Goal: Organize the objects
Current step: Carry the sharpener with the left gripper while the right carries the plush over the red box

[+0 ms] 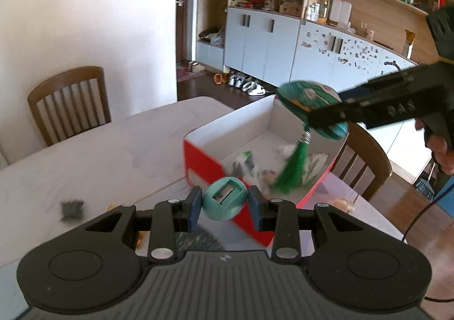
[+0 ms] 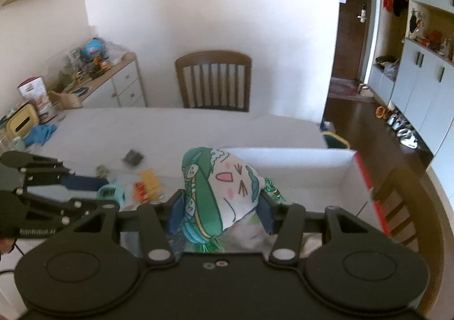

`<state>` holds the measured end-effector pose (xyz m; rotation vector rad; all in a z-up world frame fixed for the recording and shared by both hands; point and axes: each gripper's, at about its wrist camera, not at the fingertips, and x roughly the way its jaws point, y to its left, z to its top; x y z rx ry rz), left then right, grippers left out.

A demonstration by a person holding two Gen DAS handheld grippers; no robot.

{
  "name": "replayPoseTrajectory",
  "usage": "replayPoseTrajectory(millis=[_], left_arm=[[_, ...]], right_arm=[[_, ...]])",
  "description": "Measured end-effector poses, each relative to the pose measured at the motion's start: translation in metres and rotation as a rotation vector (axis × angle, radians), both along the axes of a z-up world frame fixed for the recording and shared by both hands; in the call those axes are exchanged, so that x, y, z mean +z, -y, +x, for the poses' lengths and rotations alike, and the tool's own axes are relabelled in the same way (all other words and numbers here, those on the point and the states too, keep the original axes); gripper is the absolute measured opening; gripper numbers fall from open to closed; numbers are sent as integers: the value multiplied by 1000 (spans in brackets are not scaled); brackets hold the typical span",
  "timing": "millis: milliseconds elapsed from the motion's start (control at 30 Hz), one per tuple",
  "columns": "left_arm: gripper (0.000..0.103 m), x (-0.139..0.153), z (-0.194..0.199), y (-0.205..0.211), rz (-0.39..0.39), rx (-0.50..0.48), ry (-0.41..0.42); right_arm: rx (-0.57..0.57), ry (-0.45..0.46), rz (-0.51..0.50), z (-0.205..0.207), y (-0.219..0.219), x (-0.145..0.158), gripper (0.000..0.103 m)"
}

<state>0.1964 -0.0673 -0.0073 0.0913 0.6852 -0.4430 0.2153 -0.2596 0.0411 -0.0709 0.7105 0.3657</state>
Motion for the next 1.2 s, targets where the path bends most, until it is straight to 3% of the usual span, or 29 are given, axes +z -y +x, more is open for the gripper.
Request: replayPoseTrajectory(millis=[300, 733, 967, 1200], left_arm=[[34, -4, 41, 63, 7, -21, -44], [34, -31, 96, 149, 78, -37, -105], [34, -57, 123, 172, 132, -23, -142], [34, -81, 146, 179, 132, 23, -209]], right_arm=[[-37, 20, -27, 42, 37, -4, 51], [-60, -78, -58, 107, 78, -54, 52], [-43, -152, -78, 130, 79, -84, 52], [-47, -230, -67, 147, 84, -113, 52]])
